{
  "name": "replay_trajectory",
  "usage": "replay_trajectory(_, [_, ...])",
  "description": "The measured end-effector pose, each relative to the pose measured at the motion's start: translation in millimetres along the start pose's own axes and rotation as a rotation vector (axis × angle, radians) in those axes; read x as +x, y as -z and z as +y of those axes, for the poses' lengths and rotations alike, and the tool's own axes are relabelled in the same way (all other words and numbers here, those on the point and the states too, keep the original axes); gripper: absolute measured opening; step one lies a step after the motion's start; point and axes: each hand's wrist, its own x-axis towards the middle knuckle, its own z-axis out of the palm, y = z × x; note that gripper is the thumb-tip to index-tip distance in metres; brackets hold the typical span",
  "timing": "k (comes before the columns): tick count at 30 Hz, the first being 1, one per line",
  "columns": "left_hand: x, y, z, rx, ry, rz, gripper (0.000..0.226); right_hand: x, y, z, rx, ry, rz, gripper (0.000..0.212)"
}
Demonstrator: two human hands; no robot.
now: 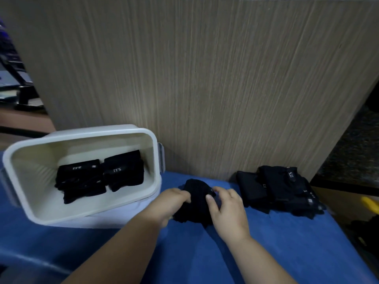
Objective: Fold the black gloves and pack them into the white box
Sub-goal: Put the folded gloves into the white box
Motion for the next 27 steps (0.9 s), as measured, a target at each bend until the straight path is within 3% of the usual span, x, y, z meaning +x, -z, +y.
replay_trajectory(4, [-10.5, 23.2, -4.1, -0.131, -0.008, -0.056, 0.006, 6.7, -5.1, -14.2, 0.233, -0.136, -0.119, 0.057])
replay_trajectory(9, [-18.7, 46.0, -7.6, -0.286, -0.021, -0.124, 0.013, 9.7, -15.4, -33.7, 0.889, -0.382, -0.300, 0.056])
replay_trajectory(12, [-24.2, 60.9, -7.2, -0.357, -0.010, -0.150, 0.016, 9.5, -15.3, -47.2, 1.148, -0.395, -0.422, 0.041])
replay_trajectory(17, [-29.6, 90.2, -7.8, -0.409, 0.025, -0.107, 0.029, 5.2, -25.2, -77.4, 1.298, -0.417, -0.559, 0.041])
replay_trajectory(23, [-37.8, 117.3, -6.8, -0.653, -0.098, 0.046, 0.013, 10.9, -51.7, -119.9, 1.271, -0.435, -0.423, 0.029])
replay_trajectory(27, [-43.9, 130.6, -8.8, -0.712, -0.214, 0.066, 0.018, 17.8, -70.5, -151.8, 1.302, -0.440, -0.338, 0.023])
